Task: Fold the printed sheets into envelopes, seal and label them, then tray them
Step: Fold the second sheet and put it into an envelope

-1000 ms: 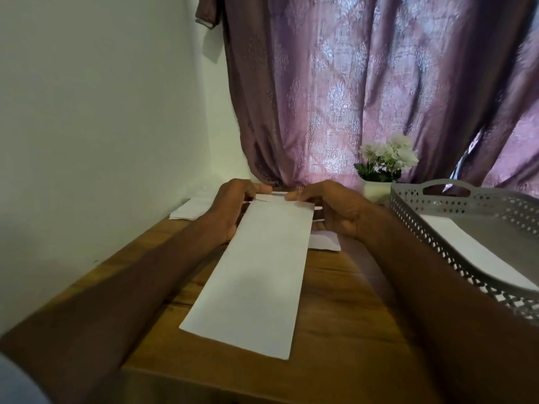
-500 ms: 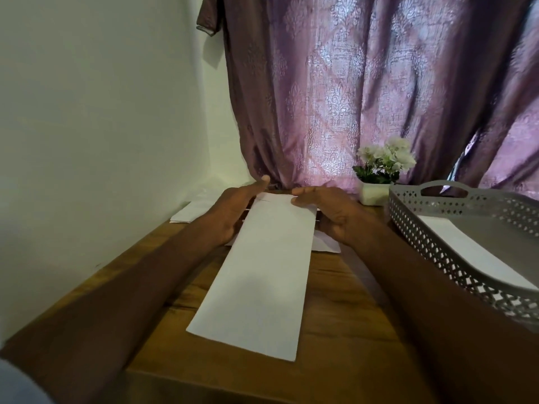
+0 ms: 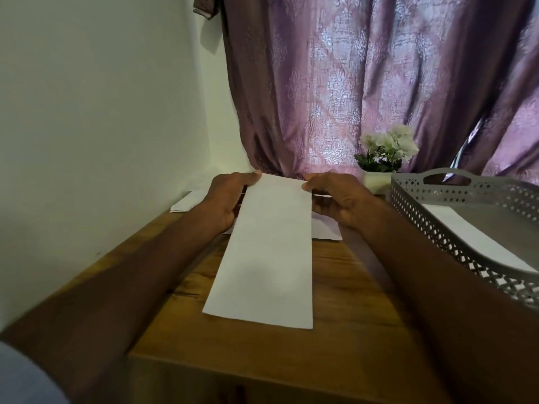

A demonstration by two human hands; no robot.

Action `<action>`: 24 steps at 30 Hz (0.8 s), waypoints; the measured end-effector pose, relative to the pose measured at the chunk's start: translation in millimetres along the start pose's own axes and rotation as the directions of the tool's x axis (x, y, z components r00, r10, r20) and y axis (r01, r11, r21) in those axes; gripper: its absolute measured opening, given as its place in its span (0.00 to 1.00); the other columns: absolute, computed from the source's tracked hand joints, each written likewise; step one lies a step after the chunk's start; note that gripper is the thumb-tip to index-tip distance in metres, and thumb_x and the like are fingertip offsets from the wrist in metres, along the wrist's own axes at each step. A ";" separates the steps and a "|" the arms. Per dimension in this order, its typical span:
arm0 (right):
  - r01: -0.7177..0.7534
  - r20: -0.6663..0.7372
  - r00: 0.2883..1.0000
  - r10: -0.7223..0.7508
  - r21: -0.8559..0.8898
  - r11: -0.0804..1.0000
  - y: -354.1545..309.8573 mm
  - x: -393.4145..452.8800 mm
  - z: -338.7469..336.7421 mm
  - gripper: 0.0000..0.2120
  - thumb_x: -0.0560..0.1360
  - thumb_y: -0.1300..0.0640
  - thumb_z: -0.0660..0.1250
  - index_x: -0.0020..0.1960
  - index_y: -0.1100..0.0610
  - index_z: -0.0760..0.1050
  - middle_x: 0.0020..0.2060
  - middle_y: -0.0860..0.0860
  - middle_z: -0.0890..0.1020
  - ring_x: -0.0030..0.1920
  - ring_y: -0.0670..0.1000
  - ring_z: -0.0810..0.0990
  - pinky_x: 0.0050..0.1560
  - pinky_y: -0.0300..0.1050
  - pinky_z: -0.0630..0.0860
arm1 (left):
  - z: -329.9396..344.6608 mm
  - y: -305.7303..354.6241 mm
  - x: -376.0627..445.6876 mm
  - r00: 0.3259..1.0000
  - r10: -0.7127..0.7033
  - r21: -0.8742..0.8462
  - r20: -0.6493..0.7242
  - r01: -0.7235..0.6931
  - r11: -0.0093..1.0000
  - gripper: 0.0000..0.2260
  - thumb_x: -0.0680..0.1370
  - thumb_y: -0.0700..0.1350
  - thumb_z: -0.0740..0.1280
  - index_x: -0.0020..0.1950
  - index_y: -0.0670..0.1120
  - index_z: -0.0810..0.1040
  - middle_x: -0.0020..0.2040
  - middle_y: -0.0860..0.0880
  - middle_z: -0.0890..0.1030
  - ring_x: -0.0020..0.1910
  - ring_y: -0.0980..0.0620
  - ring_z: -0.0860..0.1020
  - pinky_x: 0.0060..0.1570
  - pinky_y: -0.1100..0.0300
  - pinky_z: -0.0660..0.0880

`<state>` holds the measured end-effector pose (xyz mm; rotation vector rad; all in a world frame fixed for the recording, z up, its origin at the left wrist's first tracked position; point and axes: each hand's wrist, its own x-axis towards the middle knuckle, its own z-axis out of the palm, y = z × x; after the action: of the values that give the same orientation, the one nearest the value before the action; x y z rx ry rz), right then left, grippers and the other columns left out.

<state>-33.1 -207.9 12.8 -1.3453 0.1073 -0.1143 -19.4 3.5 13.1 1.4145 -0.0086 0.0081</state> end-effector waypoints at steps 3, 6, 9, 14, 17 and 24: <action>0.012 -0.021 1.000 -0.011 0.041 0.999 -0.8 -0.3 -1.4 0.14 0.72 0.72 0.72 0.57 0.65 0.80 0.48 0.60 0.84 0.44 0.56 0.84 0.43 0.48 0.85 | -4.1 1.6 0.4 0.996 0.034 -0.001 -0.089 -0.034 0.999 0.09 0.79 0.47 0.74 0.51 0.42 0.84 0.41 0.47 0.85 0.42 0.48 0.83 0.42 0.56 0.81; 0.007 -0.013 1.000 -0.006 0.076 0.997 -0.9 -1.3 -4.0 0.15 0.73 0.72 0.71 0.59 0.65 0.80 0.49 0.60 0.84 0.44 0.56 0.84 0.39 0.46 0.84 | -4.9 5.0 0.8 0.990 0.044 0.016 -0.132 -0.042 0.999 0.11 0.81 0.51 0.71 0.47 0.43 0.82 0.40 0.47 0.82 0.39 0.49 0.80 0.39 0.58 0.79; 0.012 0.021 1.000 -0.013 0.079 0.997 -1.8 -3.8 -2.5 0.15 0.73 0.71 0.71 0.59 0.63 0.80 0.47 0.59 0.84 0.45 0.56 0.83 0.45 0.47 0.84 | 0.5 6.6 -1.2 0.979 0.069 0.089 -0.194 -0.052 0.995 0.16 0.82 0.56 0.68 0.46 0.44 0.79 0.44 0.45 0.83 0.40 0.47 0.80 0.42 0.55 0.79; 0.045 0.068 0.996 -0.050 0.068 0.997 -4.6 -7.5 -0.9 0.11 0.73 0.67 0.72 0.54 0.58 0.82 0.48 0.56 0.85 0.49 0.56 0.83 0.48 0.47 0.83 | -3.0 10.0 -1.1 0.999 0.033 0.106 0.001 -0.033 0.994 0.24 0.79 0.66 0.67 0.53 0.44 0.82 0.43 0.48 0.86 0.42 0.49 0.83 0.44 0.54 0.79; 0.057 0.097 0.993 -0.060 0.037 0.998 -4.6 -7.5 1.1 0.09 0.73 0.67 0.72 0.50 0.56 0.83 0.46 0.55 0.85 0.48 0.55 0.84 0.45 0.45 0.82 | -4.9 8.9 -1.0 0.986 -0.010 0.106 0.167 -0.008 0.994 0.19 0.76 0.56 0.75 0.58 0.42 0.84 0.50 0.44 0.88 0.49 0.44 0.86 0.53 0.50 0.82; 0.033 0.065 0.997 -0.037 0.052 0.998 -2.2 -3.3 -2.2 0.13 0.74 0.68 0.70 0.57 0.60 0.82 0.45 0.56 0.84 0.45 0.54 0.83 0.47 0.47 0.82 | -7.9 9.4 4.5 0.996 0.083 0.036 -0.031 -0.082 0.996 0.12 0.78 0.52 0.75 0.48 0.42 0.83 0.39 0.48 0.86 0.42 0.47 0.83 0.44 0.55 0.78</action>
<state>-36.7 -210.1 14.5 -1.2992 0.0249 -0.1014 -15.0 12.8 21.2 1.4476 -0.0404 0.1004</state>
